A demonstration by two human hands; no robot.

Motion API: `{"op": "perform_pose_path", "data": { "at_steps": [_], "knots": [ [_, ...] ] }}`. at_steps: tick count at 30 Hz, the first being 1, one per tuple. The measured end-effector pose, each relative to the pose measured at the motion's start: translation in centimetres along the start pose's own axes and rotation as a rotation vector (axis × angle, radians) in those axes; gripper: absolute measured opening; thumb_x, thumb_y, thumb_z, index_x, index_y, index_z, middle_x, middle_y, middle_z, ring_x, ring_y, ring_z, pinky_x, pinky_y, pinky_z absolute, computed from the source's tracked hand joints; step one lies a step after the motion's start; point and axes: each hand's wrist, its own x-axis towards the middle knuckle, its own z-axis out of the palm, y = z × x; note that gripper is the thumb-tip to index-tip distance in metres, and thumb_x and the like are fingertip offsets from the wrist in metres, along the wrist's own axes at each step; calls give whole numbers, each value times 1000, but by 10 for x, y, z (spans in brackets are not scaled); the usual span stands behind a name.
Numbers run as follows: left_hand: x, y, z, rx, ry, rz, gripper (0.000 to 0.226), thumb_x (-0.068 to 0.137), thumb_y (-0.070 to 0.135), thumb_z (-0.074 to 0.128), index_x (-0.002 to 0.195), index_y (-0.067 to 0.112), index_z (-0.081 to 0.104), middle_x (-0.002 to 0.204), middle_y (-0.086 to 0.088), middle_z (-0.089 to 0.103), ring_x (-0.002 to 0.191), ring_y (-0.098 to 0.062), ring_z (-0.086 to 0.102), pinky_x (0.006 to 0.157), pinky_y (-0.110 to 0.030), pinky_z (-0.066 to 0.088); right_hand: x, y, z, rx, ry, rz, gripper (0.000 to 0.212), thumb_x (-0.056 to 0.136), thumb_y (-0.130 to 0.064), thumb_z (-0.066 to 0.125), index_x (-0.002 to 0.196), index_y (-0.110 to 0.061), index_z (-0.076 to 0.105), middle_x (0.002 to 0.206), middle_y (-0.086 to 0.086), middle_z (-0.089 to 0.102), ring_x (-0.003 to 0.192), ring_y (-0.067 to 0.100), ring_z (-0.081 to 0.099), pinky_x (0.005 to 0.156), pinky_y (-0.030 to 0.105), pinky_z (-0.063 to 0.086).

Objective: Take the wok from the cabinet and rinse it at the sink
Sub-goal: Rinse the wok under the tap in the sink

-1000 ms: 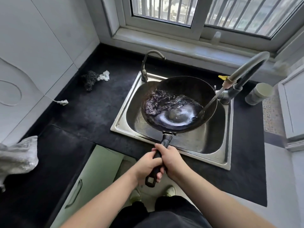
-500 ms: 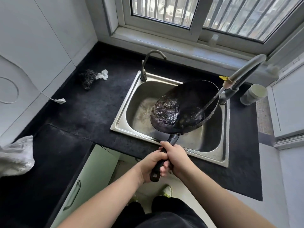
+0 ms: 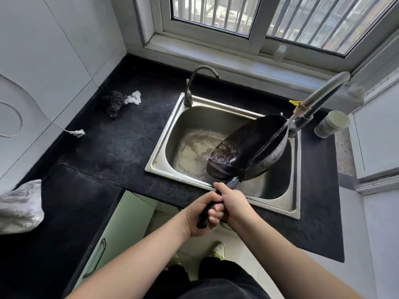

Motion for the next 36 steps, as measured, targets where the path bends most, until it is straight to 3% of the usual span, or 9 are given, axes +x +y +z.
{"op": "perform_pose_path", "data": {
  "at_steps": [3,6,12,17,23,26,28,30,36],
  "knots": [
    [-2,6,7,55,115,-14,35,83,16,54,49,9,53,42,3,45,30,-2,41,30,-12,33,-5,-7,-3,20,-41,31,32,86,-31,64,79,-3,51,33,4,36,25,19,43,34,23,42],
    [-6,17,18,149,241,16,30,94,12,40,66,9,49,49,1,48,34,-4,43,31,-13,35,-3,-14,-3,109,-94,90,38,87,-29,63,62,-9,42,33,0,28,20,15,31,29,16,33],
    [-10,34,31,282,367,29,18,91,7,45,74,8,51,50,-2,51,36,-6,48,33,-15,39,7,-15,6,230,-218,200,42,85,-33,56,54,-15,33,32,-3,21,21,10,25,28,12,28],
    [-9,43,30,282,399,34,18,90,5,47,73,7,52,50,-2,53,36,-5,49,34,-14,41,18,-13,16,235,-252,227,35,72,-38,63,58,-19,37,47,-3,28,38,10,31,42,15,28],
    [-3,34,29,495,394,9,15,91,2,40,79,6,47,51,-6,49,33,-8,48,33,-16,40,8,-18,1,208,-361,264,38,91,-32,43,59,-12,43,33,-1,32,20,10,28,27,9,24],
    [0,23,21,672,408,61,12,90,-2,39,84,6,44,57,-11,46,33,-11,49,33,-18,42,8,-15,-1,178,-381,268,32,92,-33,42,68,-12,47,39,2,45,22,15,40,27,10,28],
    [2,15,13,749,432,102,9,89,-3,39,90,4,42,56,-13,48,33,-14,50,34,-21,44,14,-7,5,200,-369,282,36,91,-43,49,69,-14,52,45,4,52,32,20,51,36,18,40],
    [1,7,7,839,444,128,7,87,-4,40,86,2,45,55,-14,51,34,-16,52,35,-24,47,22,1,11,194,-306,277,41,85,-52,60,67,-16,55,48,2,56,41,21,55,51,26,43],
    [0,-5,-19,1147,485,264,4,79,2,46,77,4,49,50,-13,60,39,-27,58,42,-31,53,34,19,17,112,-258,167,32,89,-23,58,59,-16,51,50,1,57,40,16,54,45,19,41]
  ]
}}
